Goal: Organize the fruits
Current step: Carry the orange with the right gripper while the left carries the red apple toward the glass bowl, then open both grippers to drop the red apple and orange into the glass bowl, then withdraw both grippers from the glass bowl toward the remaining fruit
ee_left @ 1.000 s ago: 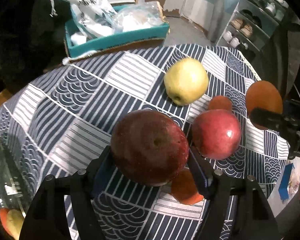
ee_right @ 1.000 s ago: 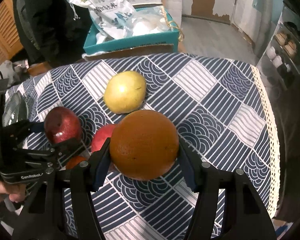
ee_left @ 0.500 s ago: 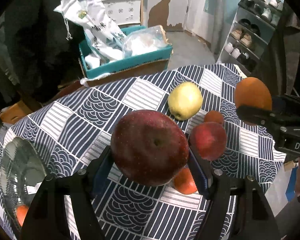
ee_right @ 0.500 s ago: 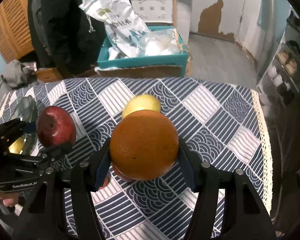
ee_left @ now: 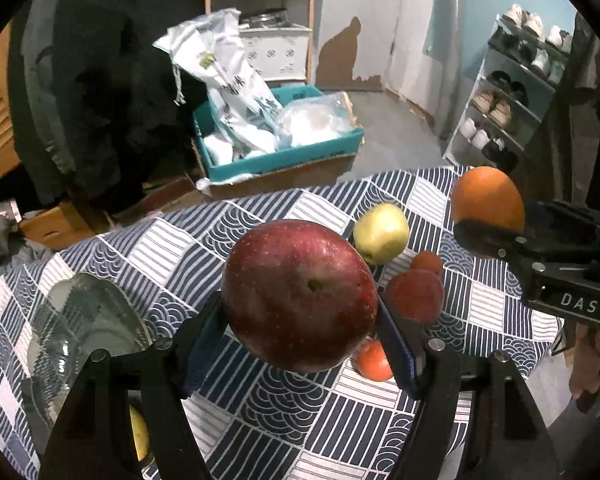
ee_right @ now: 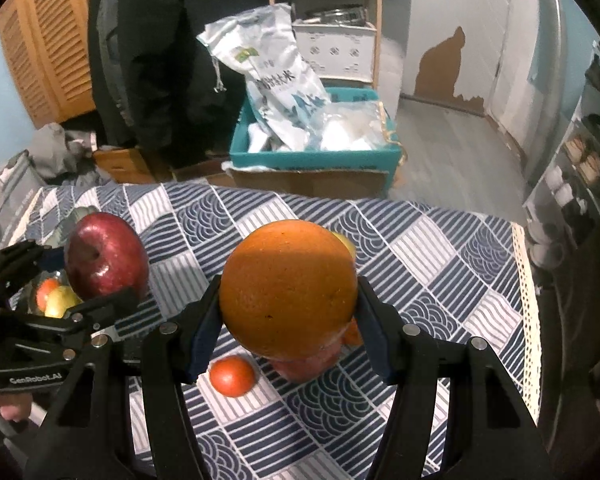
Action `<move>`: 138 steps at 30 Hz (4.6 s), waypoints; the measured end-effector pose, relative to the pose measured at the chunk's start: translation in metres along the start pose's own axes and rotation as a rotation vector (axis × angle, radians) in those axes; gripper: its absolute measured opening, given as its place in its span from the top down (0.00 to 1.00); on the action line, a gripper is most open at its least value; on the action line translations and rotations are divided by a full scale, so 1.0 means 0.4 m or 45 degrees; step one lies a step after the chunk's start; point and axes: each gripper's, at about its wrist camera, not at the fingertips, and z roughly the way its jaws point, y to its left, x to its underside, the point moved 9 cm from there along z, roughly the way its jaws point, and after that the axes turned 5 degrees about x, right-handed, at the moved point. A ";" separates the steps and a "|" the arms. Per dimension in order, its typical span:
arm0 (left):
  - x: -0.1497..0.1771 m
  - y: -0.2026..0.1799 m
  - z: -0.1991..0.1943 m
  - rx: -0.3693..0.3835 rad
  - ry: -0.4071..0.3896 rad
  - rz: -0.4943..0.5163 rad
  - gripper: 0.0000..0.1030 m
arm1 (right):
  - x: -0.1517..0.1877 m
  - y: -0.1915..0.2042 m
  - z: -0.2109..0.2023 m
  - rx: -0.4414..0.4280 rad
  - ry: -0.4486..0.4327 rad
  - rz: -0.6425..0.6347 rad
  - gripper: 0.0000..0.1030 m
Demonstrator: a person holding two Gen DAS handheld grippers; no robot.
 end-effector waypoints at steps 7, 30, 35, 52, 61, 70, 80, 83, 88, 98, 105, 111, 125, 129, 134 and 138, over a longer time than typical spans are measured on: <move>-0.018 0.029 -0.071 -0.037 -0.071 0.001 0.27 | -0.039 0.051 -0.024 -0.025 -0.041 -0.029 0.40; 0.003 0.245 -0.195 -0.138 -0.163 -0.166 0.27 | -0.141 0.327 -0.044 -0.166 -0.104 -0.173 0.40; 0.019 0.311 -0.214 -0.173 -0.172 -0.217 0.27 | -0.155 0.396 -0.036 -0.200 -0.104 -0.212 0.40; 0.135 0.563 -0.208 -0.296 -0.112 -0.435 0.27 | -0.133 0.624 0.078 -0.339 0.023 -0.314 0.40; 0.223 0.665 -0.157 -0.354 -0.020 -0.541 0.27 | -0.075 0.722 0.170 -0.381 0.141 -0.378 0.40; 0.283 0.709 -0.115 -0.363 0.063 -0.612 0.27 | 0.015 0.785 0.244 -0.393 0.275 -0.448 0.40; 0.320 0.718 -0.091 -0.357 0.116 -0.642 0.27 | 0.077 0.803 0.271 -0.390 0.344 -0.486 0.39; 0.320 0.715 -0.091 -0.361 0.115 -0.630 0.27 | 0.087 0.807 0.274 -0.385 0.354 -0.496 0.39; 0.321 0.721 -0.088 -0.369 0.110 -0.635 0.27 | 0.103 0.809 0.279 -0.384 0.371 -0.504 0.39; 0.329 0.736 -0.089 -0.352 0.120 -0.678 0.27 | 0.108 0.810 0.283 -0.418 0.410 -0.461 0.38; 0.334 0.738 -0.094 -0.354 0.136 -0.694 0.26 | 0.102 0.788 0.286 -0.401 0.401 -0.440 0.35; 0.331 0.739 -0.100 -0.380 0.132 -0.677 0.27 | 0.075 0.779 0.266 -0.408 0.358 -0.428 0.35; 0.291 0.687 -0.120 -0.388 0.114 -0.584 0.27 | 0.019 0.708 0.211 -0.316 0.258 -0.399 0.35; 0.264 0.660 -0.139 -0.382 0.084 -0.550 0.27 | -0.008 0.687 0.175 -0.288 0.195 -0.403 0.35; 0.235 0.634 -0.167 -0.357 0.050 -0.554 0.26 | -0.035 0.649 0.129 -0.231 0.118 -0.427 0.35; 0.198 0.602 -0.197 -0.348 -0.001 -0.521 0.21 | -0.055 0.610 0.102 -0.204 0.089 -0.400 0.35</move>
